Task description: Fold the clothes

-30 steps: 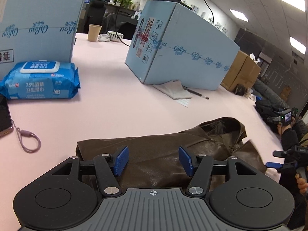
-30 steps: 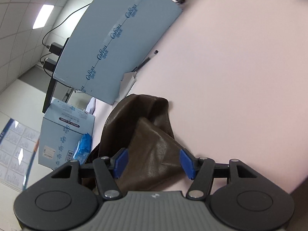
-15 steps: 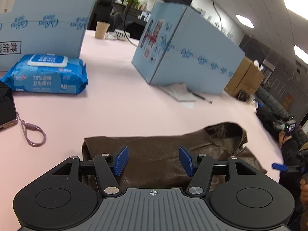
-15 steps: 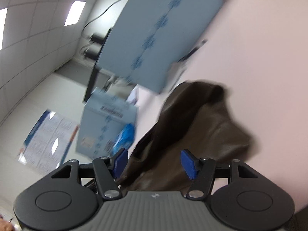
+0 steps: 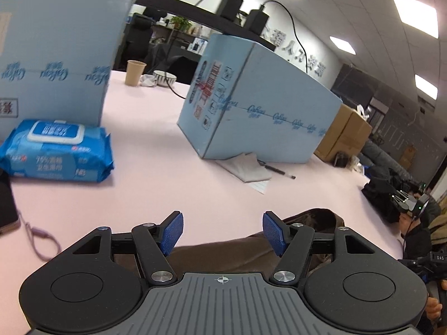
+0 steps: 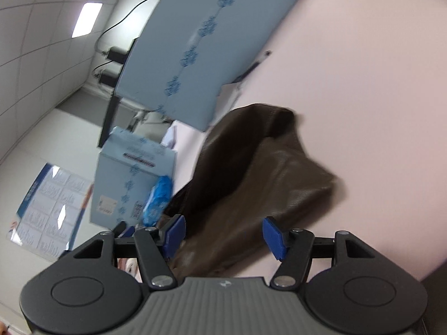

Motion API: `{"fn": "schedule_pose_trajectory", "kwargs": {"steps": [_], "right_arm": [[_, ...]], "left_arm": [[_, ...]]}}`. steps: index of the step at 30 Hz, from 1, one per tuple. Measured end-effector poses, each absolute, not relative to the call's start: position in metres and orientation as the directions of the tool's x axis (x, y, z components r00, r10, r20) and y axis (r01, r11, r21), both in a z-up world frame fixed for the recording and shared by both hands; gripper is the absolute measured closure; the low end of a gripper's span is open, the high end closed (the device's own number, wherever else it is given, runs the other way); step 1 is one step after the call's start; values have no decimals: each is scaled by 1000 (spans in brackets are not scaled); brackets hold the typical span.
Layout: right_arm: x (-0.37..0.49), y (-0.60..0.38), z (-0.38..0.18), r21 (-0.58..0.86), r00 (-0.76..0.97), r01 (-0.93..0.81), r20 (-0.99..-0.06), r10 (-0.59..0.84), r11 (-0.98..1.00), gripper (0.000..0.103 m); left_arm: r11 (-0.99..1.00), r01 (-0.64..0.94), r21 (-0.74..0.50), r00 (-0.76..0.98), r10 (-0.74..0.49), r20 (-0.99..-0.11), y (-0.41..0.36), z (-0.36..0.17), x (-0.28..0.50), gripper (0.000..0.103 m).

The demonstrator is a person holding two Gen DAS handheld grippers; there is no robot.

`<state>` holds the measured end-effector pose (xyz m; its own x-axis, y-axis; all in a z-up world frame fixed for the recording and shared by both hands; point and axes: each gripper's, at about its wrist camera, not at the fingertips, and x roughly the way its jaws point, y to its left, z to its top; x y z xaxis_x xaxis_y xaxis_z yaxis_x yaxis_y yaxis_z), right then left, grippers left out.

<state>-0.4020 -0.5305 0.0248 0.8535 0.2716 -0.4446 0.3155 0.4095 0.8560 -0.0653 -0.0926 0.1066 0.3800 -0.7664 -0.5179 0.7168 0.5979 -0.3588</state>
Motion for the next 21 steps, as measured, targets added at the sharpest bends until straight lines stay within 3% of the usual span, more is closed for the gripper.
{"fn": "schedule_pose_trajectory", "kwargs": {"steps": [3, 10, 21], "right_arm": [[-410, -535, 9, 869, 856, 346, -447, 261, 353, 38], [-413, -544, -7, 906, 884, 315, -389, 260, 283, 39], [-413, -562, -19, 943, 908, 279, -321, 270, 182, 40]], "left_arm": [[568, 743, -354, 320, -766, -558, -126, 118, -56, 27], [443, 846, -296, 104, -682, -724, -284, 124, -40, 27], [337, 891, -304, -75, -551, -831, -440, 74, -59, 27]]}}
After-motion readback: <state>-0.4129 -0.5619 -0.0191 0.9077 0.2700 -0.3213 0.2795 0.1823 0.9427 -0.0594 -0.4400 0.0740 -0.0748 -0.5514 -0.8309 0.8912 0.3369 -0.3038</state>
